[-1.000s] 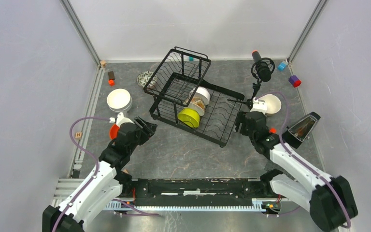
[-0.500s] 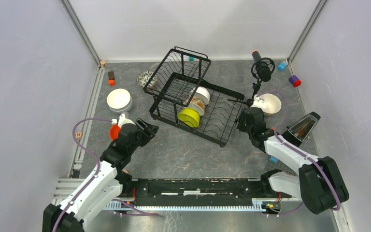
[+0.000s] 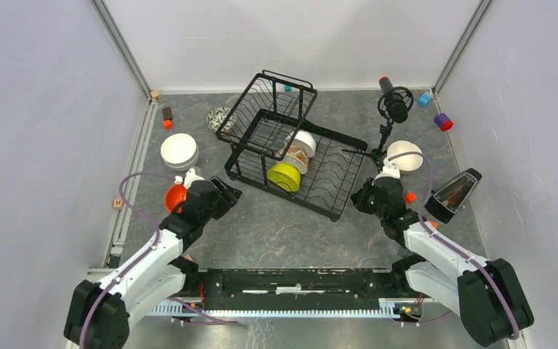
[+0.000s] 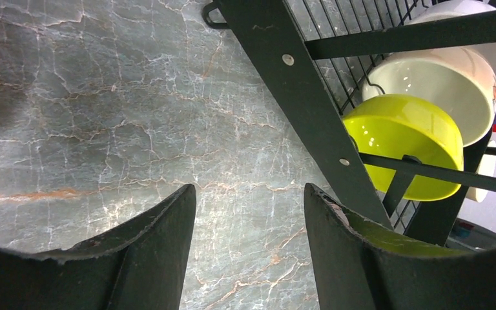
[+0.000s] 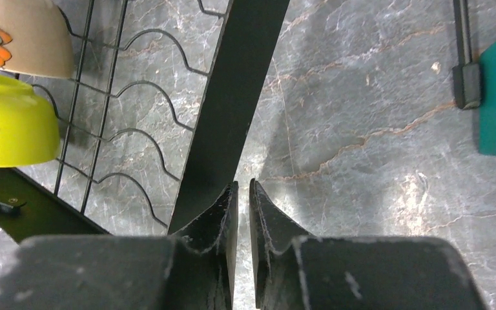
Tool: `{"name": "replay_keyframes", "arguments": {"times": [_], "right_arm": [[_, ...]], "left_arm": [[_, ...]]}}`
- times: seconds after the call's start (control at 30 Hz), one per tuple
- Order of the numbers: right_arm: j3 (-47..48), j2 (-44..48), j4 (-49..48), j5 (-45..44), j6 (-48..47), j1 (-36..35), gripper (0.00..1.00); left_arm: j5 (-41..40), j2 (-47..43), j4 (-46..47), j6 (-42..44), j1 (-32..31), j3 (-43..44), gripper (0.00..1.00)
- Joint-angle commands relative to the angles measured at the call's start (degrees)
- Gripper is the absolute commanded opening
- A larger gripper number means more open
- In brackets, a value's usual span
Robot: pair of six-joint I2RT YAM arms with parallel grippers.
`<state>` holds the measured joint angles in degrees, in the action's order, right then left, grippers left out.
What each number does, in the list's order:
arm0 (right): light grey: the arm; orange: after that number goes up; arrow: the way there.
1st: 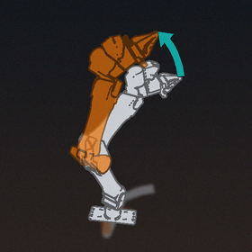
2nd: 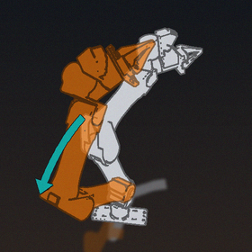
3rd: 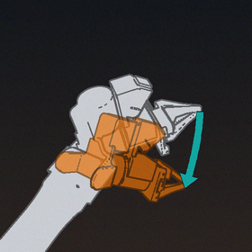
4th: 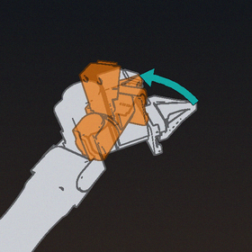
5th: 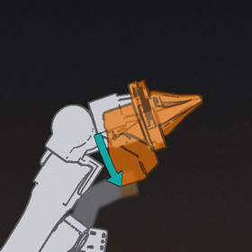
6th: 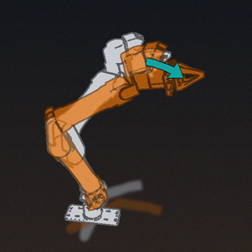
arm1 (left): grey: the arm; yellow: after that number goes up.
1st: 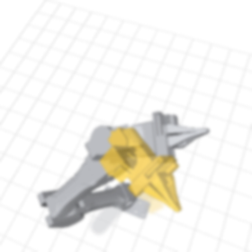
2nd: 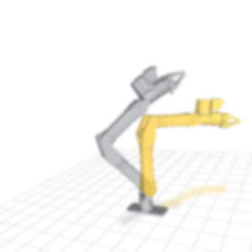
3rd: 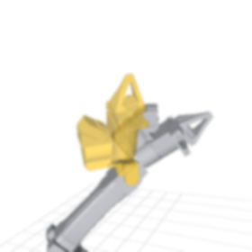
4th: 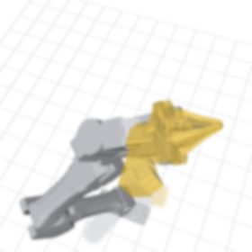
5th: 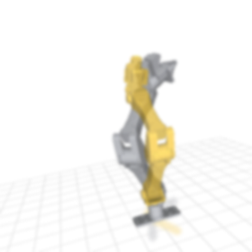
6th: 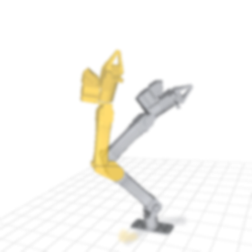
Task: Unload the bowls from the dish rack
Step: Adjust the dish rack at the center of the board, then move the dish rack to the center of the board.
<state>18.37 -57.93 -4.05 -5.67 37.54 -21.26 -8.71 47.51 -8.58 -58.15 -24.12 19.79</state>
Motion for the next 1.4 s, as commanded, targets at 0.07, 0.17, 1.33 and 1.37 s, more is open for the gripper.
{"name": "replay_keyframes", "arguments": {"times": [0.07, 0.17, 1.33, 1.37], "right_arm": [[-2.97, 5.14, -1.49, 3.78, 1.98, -0.08, 0.09], [-3.30, 6.34, -0.92, 4.87, 2.24, -0.69, 0.05], [-9.94, 16.53, 0.71, 9.65, 0.48, -3.62, 0.00], [-9.70, 16.70, 0.80, 9.83, 0.06, -3.68, 0.00]], "left_arm": [[0.29, 2.61, 4.76, -2.22, -0.10, 4.03, 0.68], [0.56, 5.05, 6.65, -2.74, -0.07, 4.92, 0.68], [-1.41, 37.42, 21.01, -3.34, -1.79, 17.64, 0.23], [-1.78, 37.91, 21.29, -3.29, -1.85, 17.98, 0.21]]}}
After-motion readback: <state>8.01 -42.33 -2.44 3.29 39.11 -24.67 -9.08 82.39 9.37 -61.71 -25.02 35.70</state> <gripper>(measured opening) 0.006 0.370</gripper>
